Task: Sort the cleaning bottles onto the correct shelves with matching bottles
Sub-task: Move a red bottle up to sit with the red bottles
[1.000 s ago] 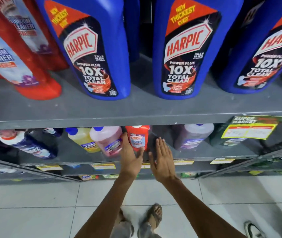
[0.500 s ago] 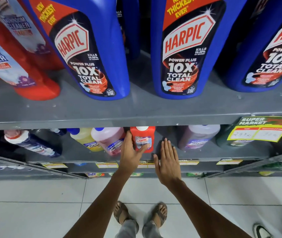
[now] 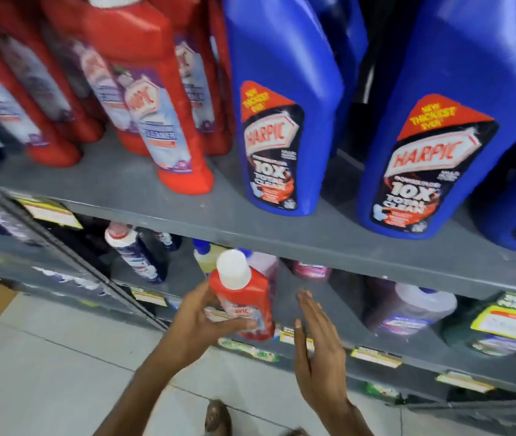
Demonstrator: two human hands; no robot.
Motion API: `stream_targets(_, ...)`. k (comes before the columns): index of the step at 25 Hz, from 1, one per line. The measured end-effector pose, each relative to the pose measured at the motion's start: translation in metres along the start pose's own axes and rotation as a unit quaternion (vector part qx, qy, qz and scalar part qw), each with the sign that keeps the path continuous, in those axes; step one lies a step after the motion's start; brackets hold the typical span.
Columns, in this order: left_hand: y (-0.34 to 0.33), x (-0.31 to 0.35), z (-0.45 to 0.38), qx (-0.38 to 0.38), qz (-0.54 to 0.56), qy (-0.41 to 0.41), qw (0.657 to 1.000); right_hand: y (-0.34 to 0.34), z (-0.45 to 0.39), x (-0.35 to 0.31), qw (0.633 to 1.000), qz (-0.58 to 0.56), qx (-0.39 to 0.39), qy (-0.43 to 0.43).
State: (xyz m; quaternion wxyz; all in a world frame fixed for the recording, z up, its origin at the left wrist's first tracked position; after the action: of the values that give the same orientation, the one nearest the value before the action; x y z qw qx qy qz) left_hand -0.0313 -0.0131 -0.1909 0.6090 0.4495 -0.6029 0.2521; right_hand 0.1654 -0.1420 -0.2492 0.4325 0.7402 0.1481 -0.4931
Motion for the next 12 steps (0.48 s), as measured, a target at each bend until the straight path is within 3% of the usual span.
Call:
stream_targets(5, 0.111, 0.101, -0.006, 0.053, 0.026, -0.14, 0.988, 0.005, -0.015, -0.149, 0.97, -0.086, 0.076, 0.216)
stream_targets(8, 0.178, 0.141, -0.025, 0.095, 0.028, -0.216, 0.971, -0.022, -0.038, -0.223, 0.969, -0.053, 0.039, 0.237)
stream_targets(12, 0.246, 0.172, -0.067, 0.114, 0.027, -0.281, 0.952, -0.077, -0.054, -0.275, 0.976, 0.05, -0.001, 0.214)
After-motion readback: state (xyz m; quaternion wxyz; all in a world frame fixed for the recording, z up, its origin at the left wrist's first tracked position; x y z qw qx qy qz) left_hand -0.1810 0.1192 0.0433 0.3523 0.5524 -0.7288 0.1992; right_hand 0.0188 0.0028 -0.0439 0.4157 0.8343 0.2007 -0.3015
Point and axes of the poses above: each hand's wrist, its own z-axis away from the middle knuckle, its own y-axis out of the back of the hand, x = y × z, the point moved 6 cm from there along -z, towards the middle knuckle, and after that the axes turned 14 degrees about -y, right-handed, at the moved point
